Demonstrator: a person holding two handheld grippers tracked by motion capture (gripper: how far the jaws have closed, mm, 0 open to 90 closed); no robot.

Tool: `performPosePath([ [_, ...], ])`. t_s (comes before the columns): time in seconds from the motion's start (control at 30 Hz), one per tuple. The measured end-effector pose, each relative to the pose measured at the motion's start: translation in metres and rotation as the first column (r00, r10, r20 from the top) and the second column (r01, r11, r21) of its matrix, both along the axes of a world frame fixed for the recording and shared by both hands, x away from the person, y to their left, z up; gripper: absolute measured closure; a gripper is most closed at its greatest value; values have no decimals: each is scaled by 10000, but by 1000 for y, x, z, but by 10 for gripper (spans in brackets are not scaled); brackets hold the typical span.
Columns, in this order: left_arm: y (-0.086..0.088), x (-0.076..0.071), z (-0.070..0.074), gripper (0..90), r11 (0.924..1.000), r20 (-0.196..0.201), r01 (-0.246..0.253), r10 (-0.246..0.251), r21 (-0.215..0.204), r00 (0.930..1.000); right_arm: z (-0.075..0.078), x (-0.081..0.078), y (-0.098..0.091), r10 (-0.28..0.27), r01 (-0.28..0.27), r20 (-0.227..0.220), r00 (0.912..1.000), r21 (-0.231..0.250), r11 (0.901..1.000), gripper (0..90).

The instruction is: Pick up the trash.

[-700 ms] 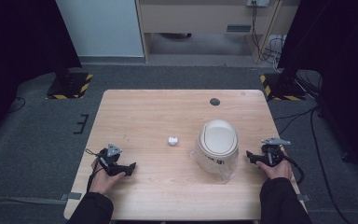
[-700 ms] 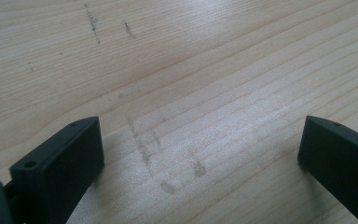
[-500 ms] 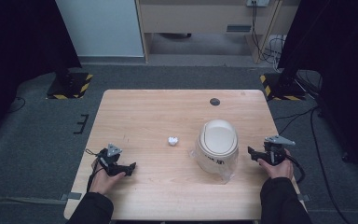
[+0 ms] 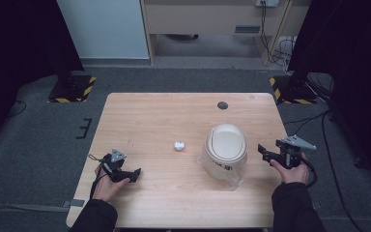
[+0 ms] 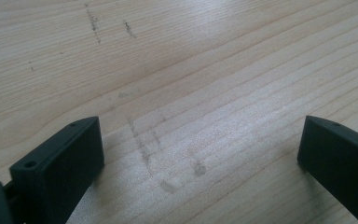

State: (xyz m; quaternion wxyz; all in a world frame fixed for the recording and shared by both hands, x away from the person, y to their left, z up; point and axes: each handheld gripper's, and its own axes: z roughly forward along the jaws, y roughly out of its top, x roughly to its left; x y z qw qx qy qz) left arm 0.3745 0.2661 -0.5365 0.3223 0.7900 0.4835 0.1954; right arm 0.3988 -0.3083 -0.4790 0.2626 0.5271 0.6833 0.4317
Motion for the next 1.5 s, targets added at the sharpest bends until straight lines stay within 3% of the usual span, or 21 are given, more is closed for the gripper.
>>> performPosePath([
  [0.4, 0, 0, 0, 0, 10000, 0, -1, 1, 1, 10000, 43, -11, 1, -97, -16, 1318, 9912, 855, 9963, 179],
  [0.87, 0, 0, 0, 0, 10000, -5, 18, -18, 1, 10000, 85, -29, 8, -71, -200, 2162, 9763, 1232, 9922, 160],
  [1.23, 0, 0, 0, 0, 10000, -12, 24, -24, 2, 10000, 103, -39, 30, 510, -848, 2417, 9690, 1317, 9877, 162],
  [1.4, 0, 0, 0, 0, 10000, -6, 23, -23, 7, 10000, 105, -41, 38, 716, -1052, 2460, 9666, 1264, 9864, 162],
  [1.5, 0, 0, 0, 0, 10000, -10, 27, -27, 9, 10000, 104, -42, 43, 850, -1243, 2468, 9653, 1485, 9811, 161],
])
